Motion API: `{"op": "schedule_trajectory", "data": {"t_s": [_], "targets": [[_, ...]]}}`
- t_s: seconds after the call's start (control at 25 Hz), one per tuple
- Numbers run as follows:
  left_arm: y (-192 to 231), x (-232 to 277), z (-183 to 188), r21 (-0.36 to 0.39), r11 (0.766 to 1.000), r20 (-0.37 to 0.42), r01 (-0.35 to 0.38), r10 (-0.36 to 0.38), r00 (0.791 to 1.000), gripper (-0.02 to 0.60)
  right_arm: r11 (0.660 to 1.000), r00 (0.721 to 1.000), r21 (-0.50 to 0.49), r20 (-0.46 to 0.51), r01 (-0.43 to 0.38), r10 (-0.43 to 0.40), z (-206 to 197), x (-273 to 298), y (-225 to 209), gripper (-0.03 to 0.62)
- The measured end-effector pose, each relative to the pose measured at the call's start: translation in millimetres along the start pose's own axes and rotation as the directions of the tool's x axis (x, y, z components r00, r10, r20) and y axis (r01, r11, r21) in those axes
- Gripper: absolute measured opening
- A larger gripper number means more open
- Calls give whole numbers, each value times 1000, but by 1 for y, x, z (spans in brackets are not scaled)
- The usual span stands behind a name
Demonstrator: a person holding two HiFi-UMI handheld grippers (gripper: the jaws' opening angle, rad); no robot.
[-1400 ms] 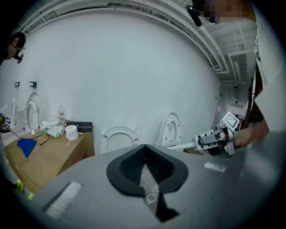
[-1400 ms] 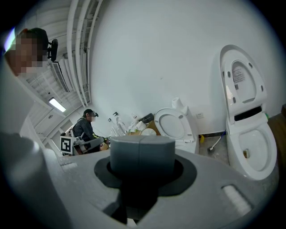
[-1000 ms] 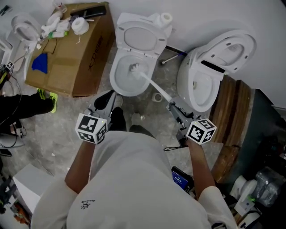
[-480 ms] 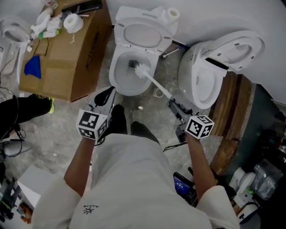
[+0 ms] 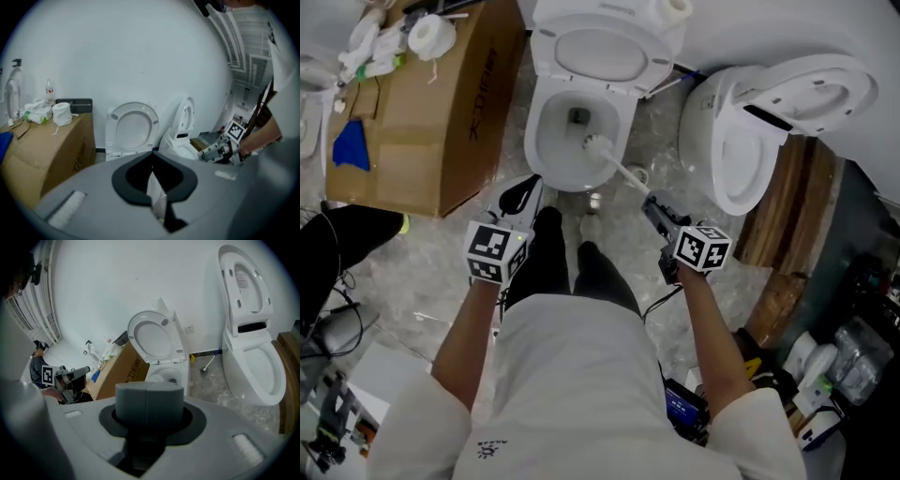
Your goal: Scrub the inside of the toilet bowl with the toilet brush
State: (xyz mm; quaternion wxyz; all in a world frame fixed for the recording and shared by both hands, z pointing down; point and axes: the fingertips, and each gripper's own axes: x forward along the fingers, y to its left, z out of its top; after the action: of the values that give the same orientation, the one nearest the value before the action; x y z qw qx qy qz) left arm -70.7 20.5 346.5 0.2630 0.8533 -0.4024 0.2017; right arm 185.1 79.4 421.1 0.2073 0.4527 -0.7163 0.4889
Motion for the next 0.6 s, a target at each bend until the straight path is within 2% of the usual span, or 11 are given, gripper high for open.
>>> {"op": "schedule_trajectory", "data": {"t_s": [0.6], "targets": [[29,64,-60,-28,999,-120,30,-33,992,-11,986,989,134,-116,101,-86,-64,102,-32,150]]}}
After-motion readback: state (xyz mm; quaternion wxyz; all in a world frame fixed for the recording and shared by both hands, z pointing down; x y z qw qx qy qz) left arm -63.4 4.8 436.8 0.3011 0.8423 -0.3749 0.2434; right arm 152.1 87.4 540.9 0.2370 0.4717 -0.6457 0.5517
